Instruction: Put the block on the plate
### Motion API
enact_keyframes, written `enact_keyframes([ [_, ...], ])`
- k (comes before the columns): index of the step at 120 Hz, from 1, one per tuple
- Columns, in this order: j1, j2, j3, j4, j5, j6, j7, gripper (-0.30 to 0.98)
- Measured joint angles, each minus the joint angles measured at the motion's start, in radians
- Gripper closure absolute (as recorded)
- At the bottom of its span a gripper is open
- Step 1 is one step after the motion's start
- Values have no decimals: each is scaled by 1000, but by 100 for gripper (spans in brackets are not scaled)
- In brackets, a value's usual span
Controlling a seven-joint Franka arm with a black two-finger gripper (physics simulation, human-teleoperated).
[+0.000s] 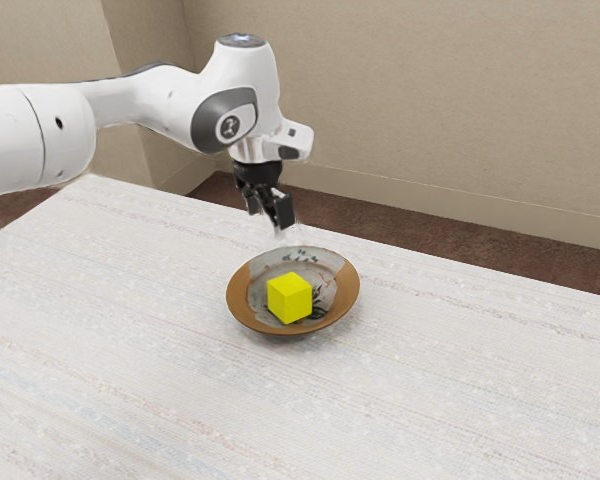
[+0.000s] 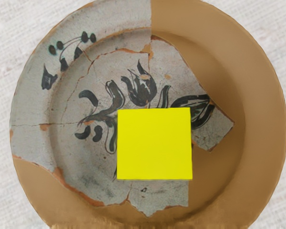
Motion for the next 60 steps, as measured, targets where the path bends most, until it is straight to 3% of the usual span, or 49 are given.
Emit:
enact_keyframes([
  [20, 19, -99, 14, -5, -17, -58, 8, 1],
  [50, 30, -217, 212, 10, -66, -188, 7, 0],
  [60, 45, -260, 234, 11, -59, -229, 5, 0],
])
